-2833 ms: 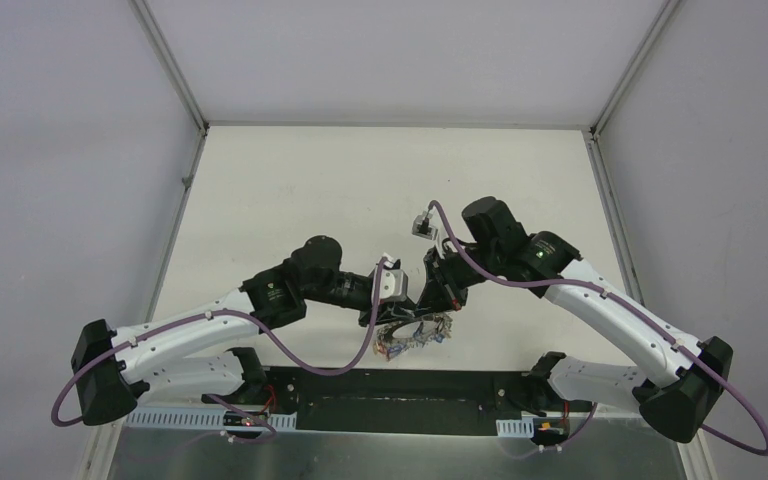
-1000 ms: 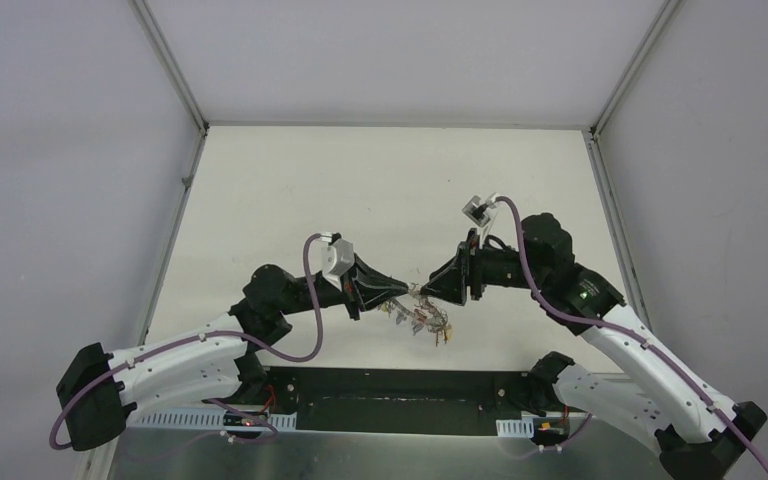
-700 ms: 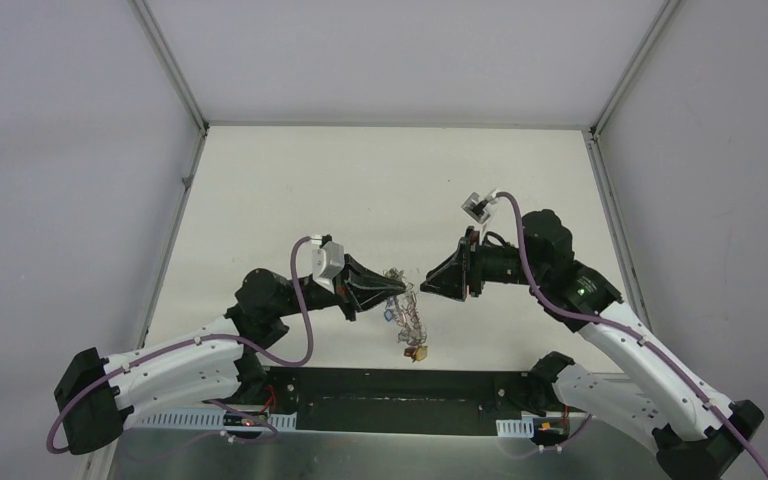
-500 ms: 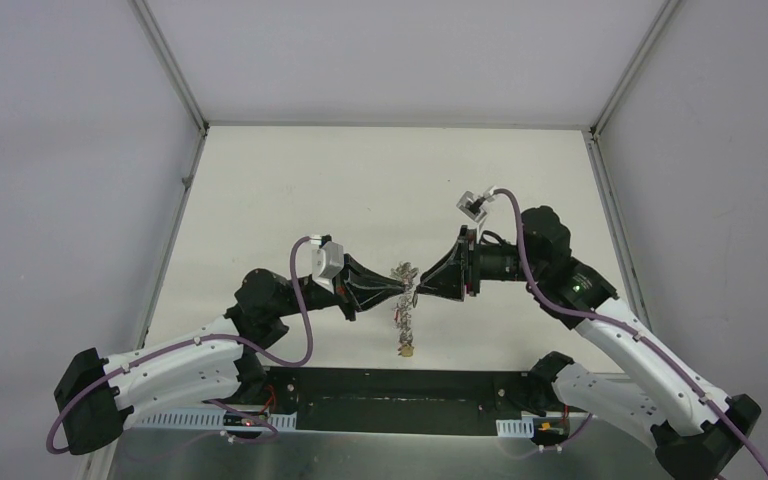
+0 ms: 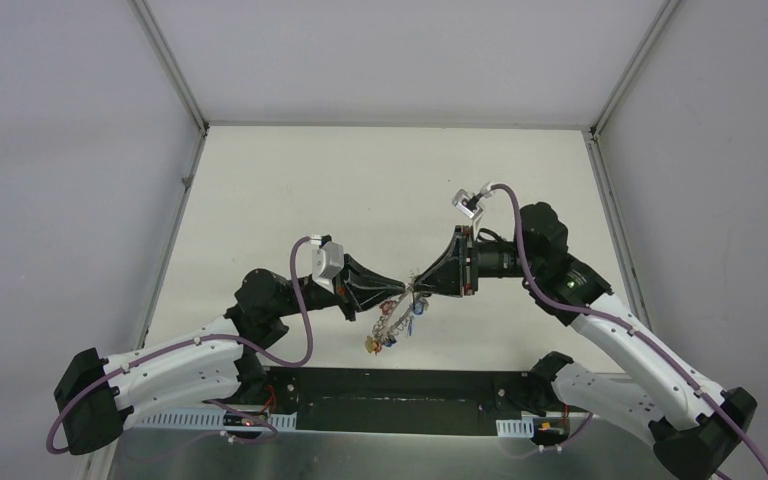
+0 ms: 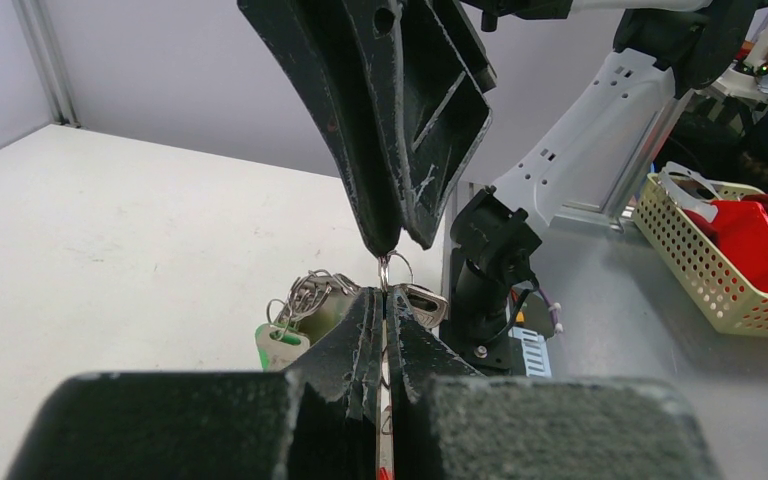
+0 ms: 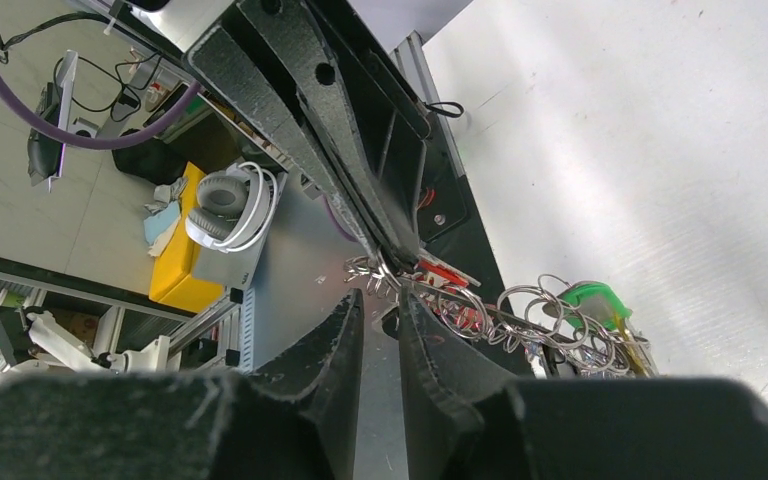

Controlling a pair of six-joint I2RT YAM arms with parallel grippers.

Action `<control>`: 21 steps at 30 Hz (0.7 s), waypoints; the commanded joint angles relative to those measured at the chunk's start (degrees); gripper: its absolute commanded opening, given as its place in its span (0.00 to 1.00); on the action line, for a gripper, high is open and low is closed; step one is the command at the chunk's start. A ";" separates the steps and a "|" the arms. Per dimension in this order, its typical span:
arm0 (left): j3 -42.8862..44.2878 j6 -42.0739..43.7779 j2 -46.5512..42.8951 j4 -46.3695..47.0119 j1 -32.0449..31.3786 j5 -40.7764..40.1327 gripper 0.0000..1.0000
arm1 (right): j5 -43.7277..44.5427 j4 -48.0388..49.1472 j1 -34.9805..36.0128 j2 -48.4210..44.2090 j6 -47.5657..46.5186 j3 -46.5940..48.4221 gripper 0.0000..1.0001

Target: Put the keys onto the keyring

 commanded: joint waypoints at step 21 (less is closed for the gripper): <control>0.60 0.22 -2.32 5.74 0.41 -0.31 0.00 | 0.32 -0.38 -0.34 0.49 -2.08 -2.22 0.04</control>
